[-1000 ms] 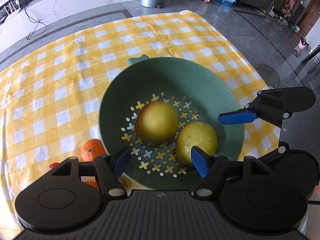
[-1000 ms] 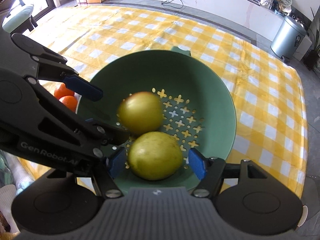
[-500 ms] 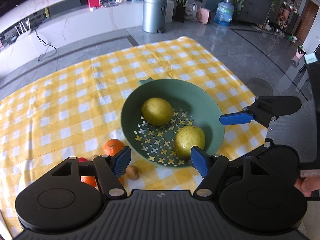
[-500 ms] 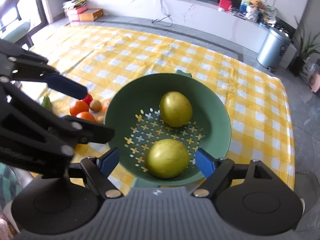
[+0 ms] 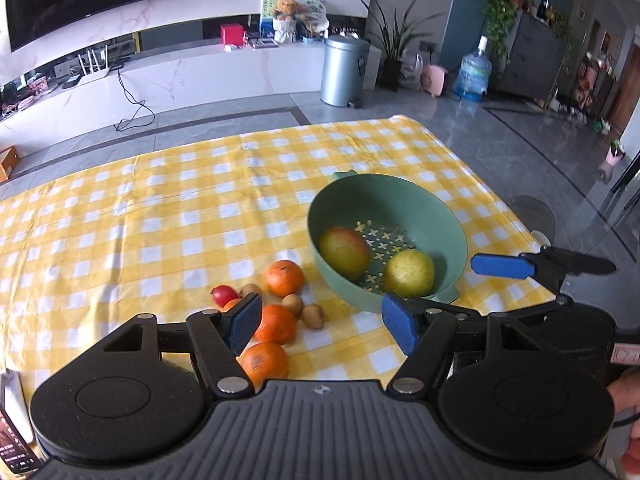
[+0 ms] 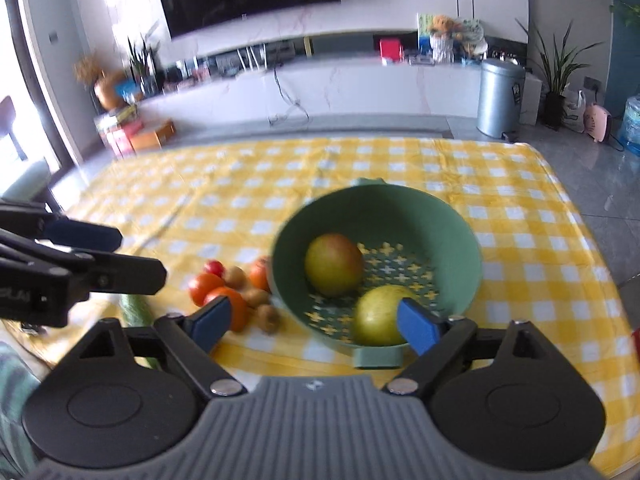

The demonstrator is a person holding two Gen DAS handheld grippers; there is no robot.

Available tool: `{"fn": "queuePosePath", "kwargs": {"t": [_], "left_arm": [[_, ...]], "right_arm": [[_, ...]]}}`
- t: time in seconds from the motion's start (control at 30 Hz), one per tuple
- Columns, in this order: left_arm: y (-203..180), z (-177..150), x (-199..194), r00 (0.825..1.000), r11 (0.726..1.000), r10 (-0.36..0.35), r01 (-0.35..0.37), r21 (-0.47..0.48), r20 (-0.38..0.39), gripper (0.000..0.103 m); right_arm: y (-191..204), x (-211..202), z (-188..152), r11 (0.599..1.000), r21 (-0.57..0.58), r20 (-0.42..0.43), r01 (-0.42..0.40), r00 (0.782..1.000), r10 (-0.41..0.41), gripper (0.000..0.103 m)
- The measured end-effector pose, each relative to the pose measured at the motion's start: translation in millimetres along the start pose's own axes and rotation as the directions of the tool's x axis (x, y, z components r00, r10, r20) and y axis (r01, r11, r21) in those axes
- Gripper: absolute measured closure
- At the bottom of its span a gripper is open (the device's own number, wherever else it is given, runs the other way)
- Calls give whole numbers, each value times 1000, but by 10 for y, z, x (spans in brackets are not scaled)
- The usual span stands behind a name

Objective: Organize fruits
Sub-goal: 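Lift both tools out of the colander back toward the oranges, then close the left tool on an orange while the right tool grasps another orange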

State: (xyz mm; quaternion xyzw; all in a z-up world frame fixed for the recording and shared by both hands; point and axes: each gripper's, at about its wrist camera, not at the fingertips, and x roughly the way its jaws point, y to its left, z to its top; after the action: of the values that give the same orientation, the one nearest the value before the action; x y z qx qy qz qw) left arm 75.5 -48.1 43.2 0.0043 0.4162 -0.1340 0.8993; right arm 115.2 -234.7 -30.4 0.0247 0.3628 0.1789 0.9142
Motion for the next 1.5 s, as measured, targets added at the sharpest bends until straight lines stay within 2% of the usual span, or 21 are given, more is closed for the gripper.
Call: {"fn": "queuePosePath", "kwargs": {"t": [0.37, 0.53, 0.8, 1.03, 1.1, 1.17, 1.23, 1.27, 1.33, 1.43, 1.5], "left_arm": [[391, -385, -127, 994, 999, 6, -1, -42, 111, 22], [586, -469, -56, 992, 997, 5, 6, -83, 125, 22], [841, -630, 142, 994, 989, 1, 15, -146, 106, 23], [854, -737, 387, 998, 995, 9, -2, -104, 65, 25], [862, -755, 446, 999, 995, -7, 12, -98, 50, 25], [862, -759, 488, 999, 995, -31, 35, -91, 43, 26], [841, -770, 518, 998, 996, -47, 50, -73, 44, 27], [827, -774, 532, 998, 997, -52, 55, -62, 45, 27], [790, -787, 570, 997, 998, -60, 62, -33, 48, 28], [707, -797, 649, 997, 998, -61, 60, 12, 36, 31], [651, -806, 715, 999, 998, -49, 48, 44, 21, 33]], "right_arm": [[539, 92, -317, 1000, 29, 121, 4, 993, -7, 15], [651, 238, -453, 998, 62, 128, 6, 992, -14, 15], [728, 470, -586, 999, 15, 109, 34, 993, -35, 17], [796, 691, -637, 999, -33, 77, 5, 997, -3, 27], [826, 759, -642, 999, -53, 59, -7, 998, 10, 33], [835, 817, -650, 998, -64, 41, 10, 999, -7, 44], [760, 845, -637, 999, -23, 23, 35, 999, -35, 48], [700, 857, -638, 999, 15, 10, 41, 999, -41, 55], [553, 886, -635, 994, 100, -16, 55, 998, -53, 60], [368, 906, -636, 976, 212, -36, 42, 999, -35, 63], [320, 909, -636, 970, 239, -34, 38, 999, -31, 65]]}}
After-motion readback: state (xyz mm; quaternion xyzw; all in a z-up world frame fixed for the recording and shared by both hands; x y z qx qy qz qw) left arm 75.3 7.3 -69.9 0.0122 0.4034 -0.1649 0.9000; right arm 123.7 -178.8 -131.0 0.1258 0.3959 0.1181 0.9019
